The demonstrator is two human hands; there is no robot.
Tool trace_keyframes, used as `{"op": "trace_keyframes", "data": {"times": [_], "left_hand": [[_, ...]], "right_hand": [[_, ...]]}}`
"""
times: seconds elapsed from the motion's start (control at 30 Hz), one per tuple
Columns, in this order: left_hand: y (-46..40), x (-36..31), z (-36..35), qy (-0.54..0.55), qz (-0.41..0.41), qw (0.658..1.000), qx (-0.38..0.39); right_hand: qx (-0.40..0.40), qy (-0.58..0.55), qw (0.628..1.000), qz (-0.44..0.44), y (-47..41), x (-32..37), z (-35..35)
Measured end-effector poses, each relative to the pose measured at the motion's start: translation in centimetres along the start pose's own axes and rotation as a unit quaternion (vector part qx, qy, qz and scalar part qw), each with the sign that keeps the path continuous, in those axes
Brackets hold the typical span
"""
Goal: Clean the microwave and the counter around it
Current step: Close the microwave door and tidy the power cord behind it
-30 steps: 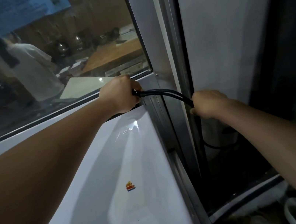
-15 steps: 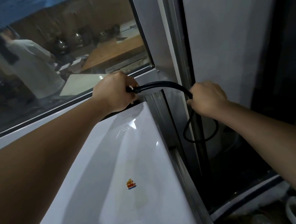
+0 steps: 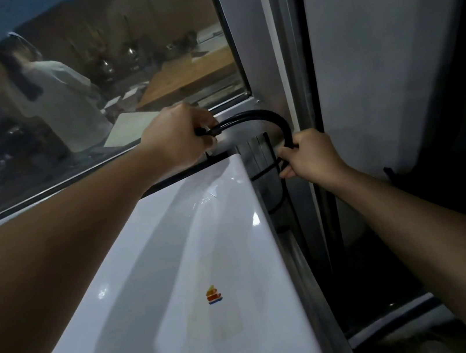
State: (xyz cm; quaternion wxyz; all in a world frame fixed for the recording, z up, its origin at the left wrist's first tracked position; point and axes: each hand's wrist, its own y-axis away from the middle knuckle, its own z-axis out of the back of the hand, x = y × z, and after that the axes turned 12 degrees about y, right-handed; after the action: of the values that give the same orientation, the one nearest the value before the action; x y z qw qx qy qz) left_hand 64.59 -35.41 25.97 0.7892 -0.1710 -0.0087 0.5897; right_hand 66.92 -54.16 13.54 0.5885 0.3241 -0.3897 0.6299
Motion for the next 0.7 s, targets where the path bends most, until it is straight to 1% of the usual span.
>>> {"op": "trace_keyframes", "data": {"times": [0.17, 0.3, 0.37, 0.47, 0.53, 0.6, 0.7], "left_hand": [[0.5, -0.6, -0.6, -0.054, -0.032, 0.998, 0.008], [0.8, -1.1, -1.2, -0.052, -0.016, 0.998, 0.02], [0.8, -1.3, -1.4, -0.053, -0.011, 0.998, 0.02], [0.9, -1.5, -1.3, -0.051, -0.007, 0.998, 0.021], [1.2, -1.6, -0.9, -0.051, -0.008, 0.998, 0.023], [1.6, -1.4, -0.4, -0.047, -0.006, 0.999, 0.02], [2.2, -0.7, 0.4, -0.044, 0.011, 0.999, 0.005]], "right_hand": [[0.045, -0.009, 0.999, -0.017, 0.0, -1.9, -2.7], [0.084, -0.011, 0.996, -0.034, 0.2, -3.4, -4.5], [0.088, 0.0, 0.996, -0.025, 0.4, -4.0, -4.5], [0.05, 0.102, 0.993, 0.04, 0.8, -4.5, -3.8], [0.02, 0.138, 0.988, 0.065, 0.8, -4.7, -3.3], [0.005, 0.142, 0.988, 0.059, 0.7, -5.0, -3.1], [-0.021, 0.138, 0.99, 0.015, 0.7, -5.4, -3.1]]}}
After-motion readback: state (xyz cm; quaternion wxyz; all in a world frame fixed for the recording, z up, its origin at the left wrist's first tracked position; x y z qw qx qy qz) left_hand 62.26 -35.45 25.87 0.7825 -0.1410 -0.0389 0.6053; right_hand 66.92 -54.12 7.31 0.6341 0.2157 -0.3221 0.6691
